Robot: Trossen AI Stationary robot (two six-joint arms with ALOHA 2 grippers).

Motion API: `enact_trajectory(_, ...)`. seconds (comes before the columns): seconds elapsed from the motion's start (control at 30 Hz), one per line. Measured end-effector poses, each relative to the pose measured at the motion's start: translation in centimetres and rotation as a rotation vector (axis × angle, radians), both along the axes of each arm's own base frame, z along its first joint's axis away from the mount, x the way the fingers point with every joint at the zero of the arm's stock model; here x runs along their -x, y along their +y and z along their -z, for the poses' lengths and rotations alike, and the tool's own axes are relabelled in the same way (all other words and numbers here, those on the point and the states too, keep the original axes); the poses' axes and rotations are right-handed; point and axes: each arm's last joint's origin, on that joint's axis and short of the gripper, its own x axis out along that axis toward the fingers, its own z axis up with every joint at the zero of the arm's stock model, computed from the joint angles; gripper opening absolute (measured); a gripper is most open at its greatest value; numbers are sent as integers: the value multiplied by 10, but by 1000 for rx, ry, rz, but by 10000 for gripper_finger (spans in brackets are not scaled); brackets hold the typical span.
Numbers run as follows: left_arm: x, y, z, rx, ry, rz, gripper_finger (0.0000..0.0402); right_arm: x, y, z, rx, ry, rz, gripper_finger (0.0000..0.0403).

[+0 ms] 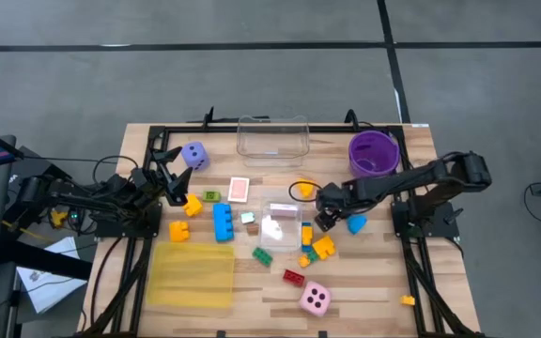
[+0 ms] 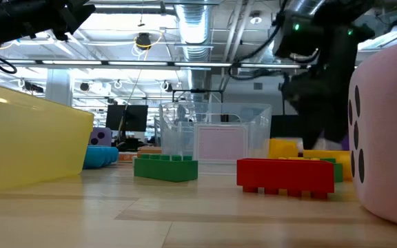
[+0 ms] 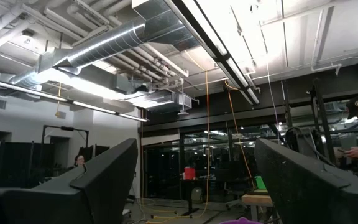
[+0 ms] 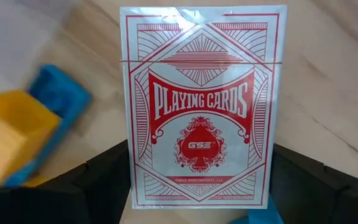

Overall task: Pick & Place Toys
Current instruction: Put the red playing card box into the bottom transparent bin

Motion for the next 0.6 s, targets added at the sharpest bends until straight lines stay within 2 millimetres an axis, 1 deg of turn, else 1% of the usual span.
enact_trajectory(0.2,-3,0,2,-4,26,5,319,10,7,-33,-3,-166,5,312)
enact_trajectory(0.37,-6,-1,4,-31,54,27,319,14,11,-60,-5,-358,-4,312)
enact_trajectory(0.5,-11,-1,1,-33,67,29,319,16,12,-76,-5,-480,-32,312)
enact_trajectory(0.6,-19,-2,-1,-55,107,58,319,14,13,-84,-6,-558,-64,312)
